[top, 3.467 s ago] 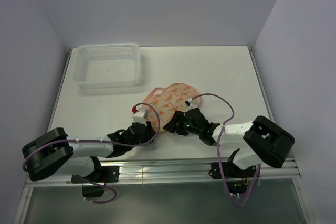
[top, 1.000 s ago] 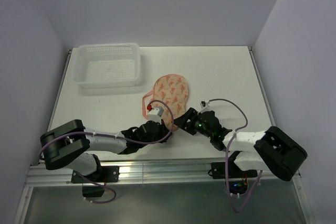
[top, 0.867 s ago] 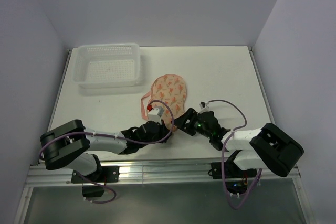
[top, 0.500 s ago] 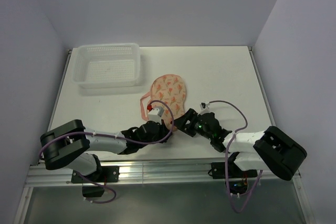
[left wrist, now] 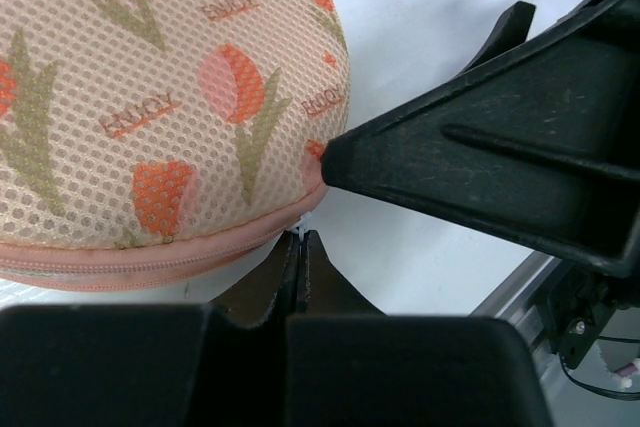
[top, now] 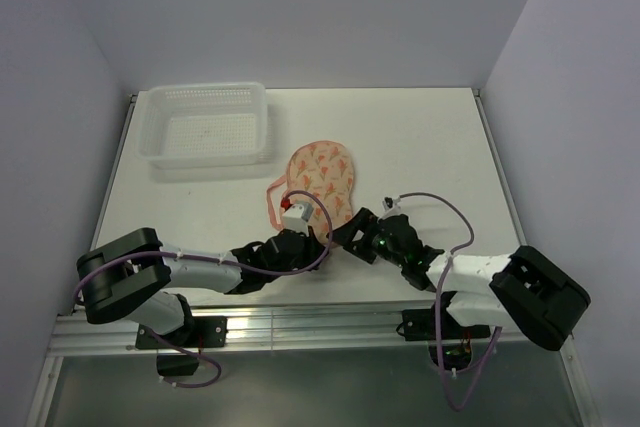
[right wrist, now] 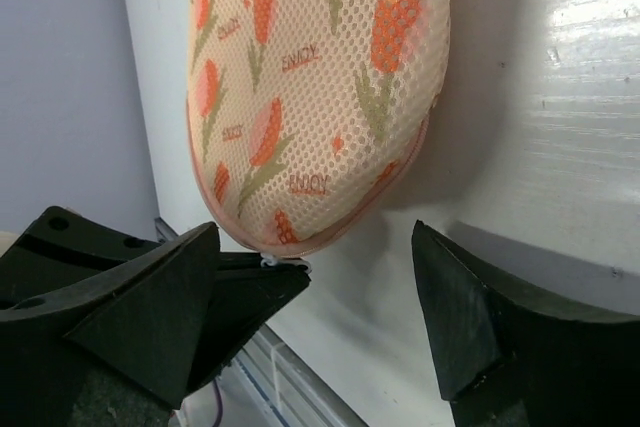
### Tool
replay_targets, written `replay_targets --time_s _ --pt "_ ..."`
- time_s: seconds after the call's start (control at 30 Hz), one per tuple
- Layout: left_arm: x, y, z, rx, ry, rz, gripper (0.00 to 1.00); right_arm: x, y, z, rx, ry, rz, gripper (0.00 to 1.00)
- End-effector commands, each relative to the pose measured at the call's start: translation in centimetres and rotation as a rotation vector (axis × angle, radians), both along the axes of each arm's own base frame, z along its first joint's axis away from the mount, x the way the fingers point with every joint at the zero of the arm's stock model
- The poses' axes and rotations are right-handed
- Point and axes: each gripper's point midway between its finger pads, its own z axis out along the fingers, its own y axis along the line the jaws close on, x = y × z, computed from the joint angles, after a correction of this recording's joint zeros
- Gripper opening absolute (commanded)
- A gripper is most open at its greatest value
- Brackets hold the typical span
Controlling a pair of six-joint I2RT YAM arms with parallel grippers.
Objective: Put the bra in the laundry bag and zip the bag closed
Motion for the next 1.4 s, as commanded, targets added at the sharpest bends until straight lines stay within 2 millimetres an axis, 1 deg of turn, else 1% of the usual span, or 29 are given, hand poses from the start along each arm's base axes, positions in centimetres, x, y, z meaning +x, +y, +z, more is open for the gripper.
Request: replay_targets --time_s 0.0,0.07,0.1,0.13,0.17,0.2,0.27,0.3,0.37,0.47,0.5,0.53,0.6,0.63,0.7,0.77,0.87,0.97,1.0,1.03,1.07,1.13,1.17,1.2,1.23,1.27,1.3,1.33,1.37 --pt "0.4 -1.9 2.8 -0.098 -0.051 -0.025 0.0 1.5 0.6 1.8 0.017 -0.056 -0.031 0.75" --pt "0.2 -1.8 2.7 -0.105 -0.046 -0.029 0.0 2.2 0.7 2.0 0.013 -0.066 -0.048 0.71" --pt "0.0 -1.8 2.8 -0.111 -0.043 -0.033 0.0 2.7 1.0 2.5 0.017 -0.085 -0.049 0.67" --pt "0.0 -1.6 2.6 -0.109 -0.041 -0.033 0.0 2.9 1.1 2.2 0.004 -0.082 -0.049 0.65" --pt "-0.1 -1.6 2.9 -0.116 -0.044 -0.033 0.0 3.3 1.2 2.4 0.0 -0.09 -0.049 0.6" --pt "-0.1 -1.5 2.7 -0.11 -0.044 -0.033 0.0 3.8 1.4 2.6 0.002 -0.093 -0.056 0.37" --pt "-0.1 -1.3 2.6 -0.103 -0.042 -0.027 0.0 4.4 1.3 3.0 0.01 -0.107 -0.07 0.23" --pt "-0.2 -1.0 2.2 -0.088 -0.035 -0.024 0.0 4.6 1.1 3.3 0.012 -0.117 -0.077 0.09" --pt "-0.1 -0.3 1.7 -0.062 -0.034 -0.012 0.0 5.2 0.0 3.1 -0.009 -0.126 -0.1 0.01" --pt "-0.1 1.2 0.5 -0.002 -0.03 0.017 0.0 5.7 -1.3 2.8 -0.032 -0.136 -0.105 0.0" --pt "-0.1 1.6 0.3 0.013 -0.029 0.026 0.0 6.4 -2.5 2.5 -0.044 -0.132 -0.137 0.0" --pt "-0.4 2.7 -0.7 0.055 -0.016 0.037 0.0 6.5 -2.8 2.4 -0.042 -0.126 -0.126 0.0" --pt "-0.2 3.7 -0.4 0.066 -0.027 0.069 0.0 7.3 -4.4 2.1 -0.06 -0.125 -0.15 0.0" --pt "-0.2 5.0 -0.9 0.101 -0.026 0.096 0.0 7.4 -4.7 2.0 -0.075 -0.133 -0.141 0.0" --pt "-0.2 6.1 -1.1 0.119 -0.023 0.119 0.0 8.0 -5.6 1.9 -0.093 -0.124 -0.154 0.0" --pt "-0.3 7.5 -1.5 0.142 -0.018 0.145 0.0 8.5 -5.9 2.0 -0.103 -0.131 -0.151 0.0" --pt "-0.2 9.2 -2.3 0.184 -0.003 0.182 0.0 9.3 -6.6 1.5 -0.132 -0.12 -0.143 0.0" --pt "0.1 10.4 -2.5 0.21 0.001 0.218 0.0 10.0 -7.6 0.7 -0.171 -0.099 -0.139 0.0" --pt "0.3 10.4 -2.3 0.209 -0.005 0.224 0.0 10.1 -7.6 0.8 -0.174 -0.101 -0.127 0.0" --pt "0.5 10.0 -1.8 0.199 -0.012 0.218 0.0 10.1 -7.6 0.7 -0.18 -0.094 -0.105 0.03" --pt "0.6 9.5 -1.4 0.193 -0.023 0.198 0.0 10.1 -7.3 0.9 -0.199 -0.094 -0.073 0.18" --pt "0.7 7.4 0.0 0.127 -0.033 0.153 0.0 9.5 -6.3 1.6 -0.168 -0.114 -0.028 0.45" --pt "0.7 6.6 0.5 0.109 -0.041 0.129 0.0 8.8 -5.9 1.5 -0.163 -0.099 -0.015 0.66" --pt "1.1 5.2 1.9 0.063 -0.054 0.116 0.0 8.1 -5.2 1.9 -0.162 -0.117 0.001 0.74" --pt "1.1 4.6 1.6 0.068 -0.047 0.101 0.0 7.2 -5.2 1.4 -0.156 -0.095 -0.002 0.78" --pt "1.2 4.1 2.0 0.054 -0.05 0.096 0.0 6.6 -4.6 2.2 -0.133 -0.122 0.007 0.85" --pt "1.3 3.1 2.6 0.024 -0.054 0.075 0.0 6.1 -4.4 2.2 -0.123 -0.125 0.001 0.85" --pt "1.3 2.6 2.8 0.011 -0.053 0.063 0.0 5.1 -4.4 1.5 -0.106 -0.101 -0.006 0.86" --pt "1.3 2.2 2.9 0.001 -0.052 0.056 0.0 4.6 -4.1 2.0 -0.088 -0.113 -0.008 0.86"
